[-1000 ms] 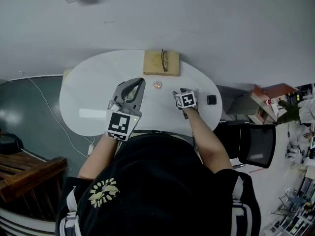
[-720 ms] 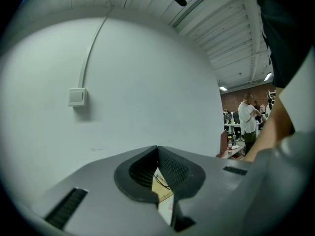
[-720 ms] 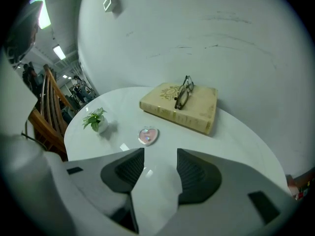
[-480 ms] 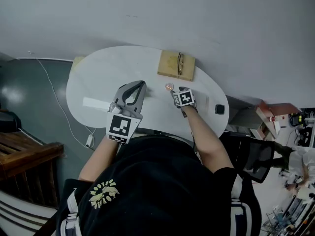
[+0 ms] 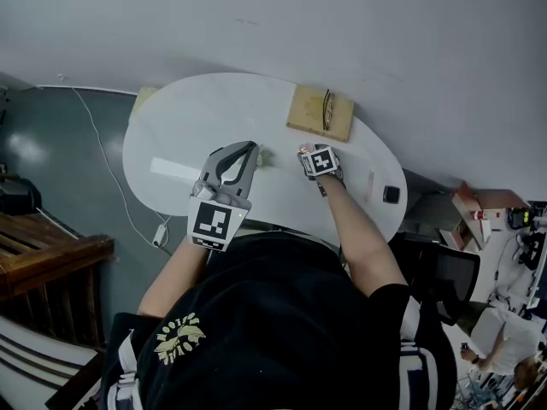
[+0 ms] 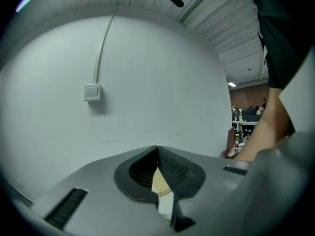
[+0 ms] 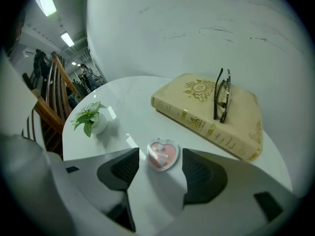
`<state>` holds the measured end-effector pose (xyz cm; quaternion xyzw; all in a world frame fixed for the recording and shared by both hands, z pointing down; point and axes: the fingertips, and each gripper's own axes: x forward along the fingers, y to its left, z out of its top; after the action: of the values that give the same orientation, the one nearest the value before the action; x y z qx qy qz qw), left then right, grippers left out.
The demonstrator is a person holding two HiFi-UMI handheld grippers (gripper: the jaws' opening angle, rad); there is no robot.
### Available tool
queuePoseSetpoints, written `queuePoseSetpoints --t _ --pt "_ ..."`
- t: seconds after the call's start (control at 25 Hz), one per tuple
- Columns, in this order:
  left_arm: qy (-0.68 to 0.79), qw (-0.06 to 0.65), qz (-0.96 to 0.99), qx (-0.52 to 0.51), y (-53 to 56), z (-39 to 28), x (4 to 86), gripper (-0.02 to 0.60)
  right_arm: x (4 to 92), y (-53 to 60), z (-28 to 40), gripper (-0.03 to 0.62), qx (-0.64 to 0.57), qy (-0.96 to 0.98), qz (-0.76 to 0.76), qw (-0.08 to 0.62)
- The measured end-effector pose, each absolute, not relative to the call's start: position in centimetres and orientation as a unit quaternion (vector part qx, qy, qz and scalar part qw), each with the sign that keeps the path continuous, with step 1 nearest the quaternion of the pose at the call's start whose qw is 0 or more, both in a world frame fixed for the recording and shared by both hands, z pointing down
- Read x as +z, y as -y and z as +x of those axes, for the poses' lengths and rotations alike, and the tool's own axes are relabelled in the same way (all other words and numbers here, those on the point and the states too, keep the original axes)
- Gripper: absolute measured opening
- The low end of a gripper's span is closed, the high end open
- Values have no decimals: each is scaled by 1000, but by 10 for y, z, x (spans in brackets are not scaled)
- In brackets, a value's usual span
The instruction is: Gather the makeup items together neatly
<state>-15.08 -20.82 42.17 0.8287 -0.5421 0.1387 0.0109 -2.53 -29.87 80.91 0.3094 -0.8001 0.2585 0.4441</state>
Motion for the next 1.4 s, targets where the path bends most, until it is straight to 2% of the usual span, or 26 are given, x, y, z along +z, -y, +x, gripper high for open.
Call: queuePoseSetpoints --t 0.4,0.48,0.68,1.4 --pt "531 15 834 149 216 -153 425 22 818 302 -30 265 247 791 318 461" --pt "526 15 837 151 219 -151 427 23 819 304 -28 242 241 790 322 464" --pt "513 14 845 151 225 -142 429 23 815 300 -20 239 255 791 327 450" --pt "434 -4 891 136 239 -82 424 22 802 276 66 239 296 754 397 431"
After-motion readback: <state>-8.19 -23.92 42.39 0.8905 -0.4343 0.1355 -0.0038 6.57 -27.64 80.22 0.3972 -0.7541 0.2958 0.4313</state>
